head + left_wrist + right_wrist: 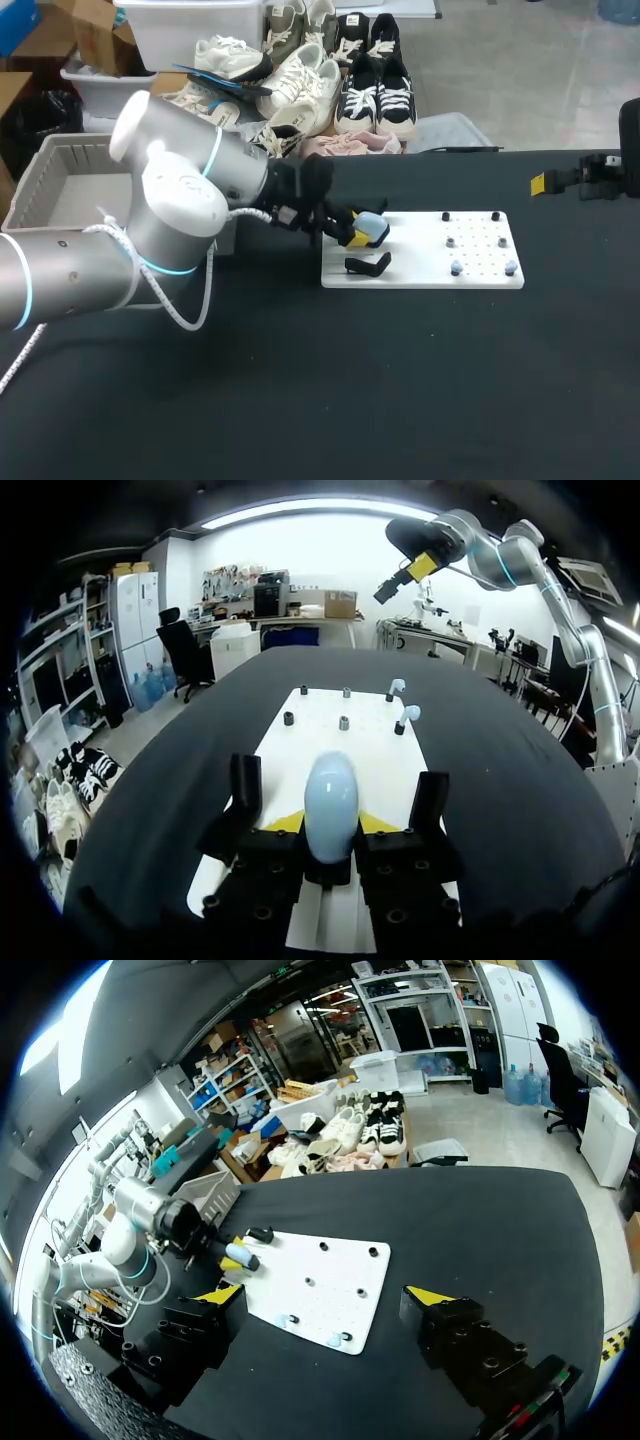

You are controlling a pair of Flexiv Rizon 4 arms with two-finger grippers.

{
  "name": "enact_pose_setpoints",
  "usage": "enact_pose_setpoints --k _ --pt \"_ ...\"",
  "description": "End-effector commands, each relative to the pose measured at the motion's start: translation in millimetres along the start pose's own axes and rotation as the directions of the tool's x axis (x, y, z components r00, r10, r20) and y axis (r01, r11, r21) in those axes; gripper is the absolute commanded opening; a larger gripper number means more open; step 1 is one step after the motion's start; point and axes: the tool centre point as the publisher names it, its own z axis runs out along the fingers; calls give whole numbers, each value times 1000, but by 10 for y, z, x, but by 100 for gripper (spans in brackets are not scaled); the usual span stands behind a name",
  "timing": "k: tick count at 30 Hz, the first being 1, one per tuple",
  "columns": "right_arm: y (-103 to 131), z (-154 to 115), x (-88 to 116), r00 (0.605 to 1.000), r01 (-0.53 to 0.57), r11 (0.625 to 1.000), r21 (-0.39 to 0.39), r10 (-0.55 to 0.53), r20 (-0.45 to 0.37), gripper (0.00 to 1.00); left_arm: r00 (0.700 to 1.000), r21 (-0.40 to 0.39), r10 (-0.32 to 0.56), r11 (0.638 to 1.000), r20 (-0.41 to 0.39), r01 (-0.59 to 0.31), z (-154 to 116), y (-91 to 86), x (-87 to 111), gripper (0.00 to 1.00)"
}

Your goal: Pick up each earbud case from the left stands, insert the matching earbuds, close the lid, and place the case in the box.

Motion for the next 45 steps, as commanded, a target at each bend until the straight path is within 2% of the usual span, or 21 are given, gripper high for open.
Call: enact_pose_setpoints --k 1,8,12,21,28,35,45 --pt "-10 3 5 1000 1 1000 -4 -1 1 100 1000 -10 -1 1000 10 1 -49 -4 -45 0" --pt "-10 3 5 1000 1 1000 -4 -1 1 100 999 -19 -5 1000 40 5 -221 -30 -199 0" --pt "-10 3 5 1000 1 1000 -4 -1 1 100 998 -19 -11 1000 63 13 -320 -112 -300 0" --pt "-10 3 5 1000 1 1000 -4 -1 1 100 997 -47 2 999 76 2 -383 -391 -611 0" --pt "-8 28 0 1000 11 1000 -23 -12 -7 100 996 -89 -26 995 90 34 -361 -577 -875 0" --pt "216 124 -27 992 86 993 -82 -93 -88 100 995 -103 -13 994 98 23 -279 -607 -1099 0" --pt "604 362 17 974 149 975 -166 -174 -149 100 994 -116 11 993 109 2 -128 -562 -1333 0"
